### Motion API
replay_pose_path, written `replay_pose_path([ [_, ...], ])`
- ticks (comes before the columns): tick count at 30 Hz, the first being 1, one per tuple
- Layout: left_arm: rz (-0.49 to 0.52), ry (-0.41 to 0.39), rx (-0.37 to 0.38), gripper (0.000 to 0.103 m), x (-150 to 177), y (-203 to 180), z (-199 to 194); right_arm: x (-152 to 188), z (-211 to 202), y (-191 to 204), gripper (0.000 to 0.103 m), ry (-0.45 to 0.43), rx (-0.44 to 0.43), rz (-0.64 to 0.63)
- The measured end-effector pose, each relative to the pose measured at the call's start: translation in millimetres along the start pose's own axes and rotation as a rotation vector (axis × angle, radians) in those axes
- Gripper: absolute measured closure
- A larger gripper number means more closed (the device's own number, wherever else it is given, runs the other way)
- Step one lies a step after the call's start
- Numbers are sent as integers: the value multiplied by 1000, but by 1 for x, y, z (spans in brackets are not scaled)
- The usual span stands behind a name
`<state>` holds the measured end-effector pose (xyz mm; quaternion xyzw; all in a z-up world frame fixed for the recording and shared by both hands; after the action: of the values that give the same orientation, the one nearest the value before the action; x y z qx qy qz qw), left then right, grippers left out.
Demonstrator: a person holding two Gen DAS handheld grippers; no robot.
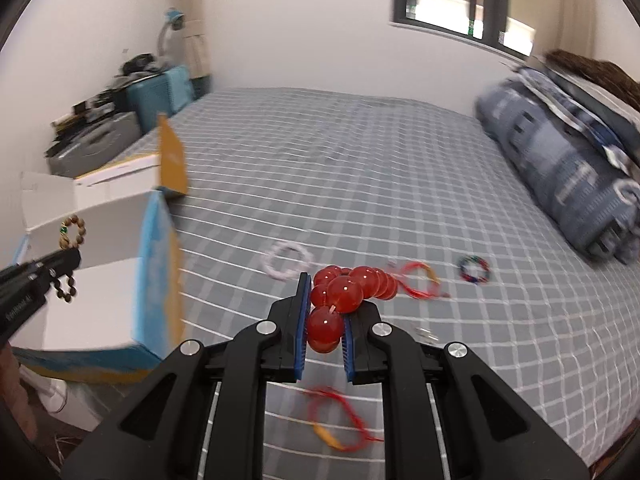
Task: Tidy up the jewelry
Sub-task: 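Carry both bracelets into the white box and open both tools, then withdraw both tools from the box back over the bed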
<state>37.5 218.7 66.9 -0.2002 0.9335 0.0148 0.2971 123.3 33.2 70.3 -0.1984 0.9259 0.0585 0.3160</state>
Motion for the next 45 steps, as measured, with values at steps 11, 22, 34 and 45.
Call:
replay_pose_path([
  [11, -184, 41, -116, 95, 18, 122, -8, -20, 14, 153, 90, 14, -146, -218],
  [22, -239, 202, -108, 94, 42, 169, 32, -4, 80, 237, 90, 218, -186, -353],
  [34, -235, 273, -111, 94, 50, 174, 46, 11, 120, 245, 90, 405, -193, -314],
  [45, -223, 201, -206, 37, 44, 176, 31, 7, 103, 238, 62, 391, -227, -297],
])
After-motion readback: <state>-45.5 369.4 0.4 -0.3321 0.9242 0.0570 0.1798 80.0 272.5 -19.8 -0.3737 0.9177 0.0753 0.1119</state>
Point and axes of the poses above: each gripper's, at about its wrist camera, not at the fingertips, and z roughly the way its jaws point, y to its left, x to its underside, the point moved 7 cm from there along z, roughly the way its jaws point, and after that the axes turned 13 degrees about y, right-handed, at the moved point
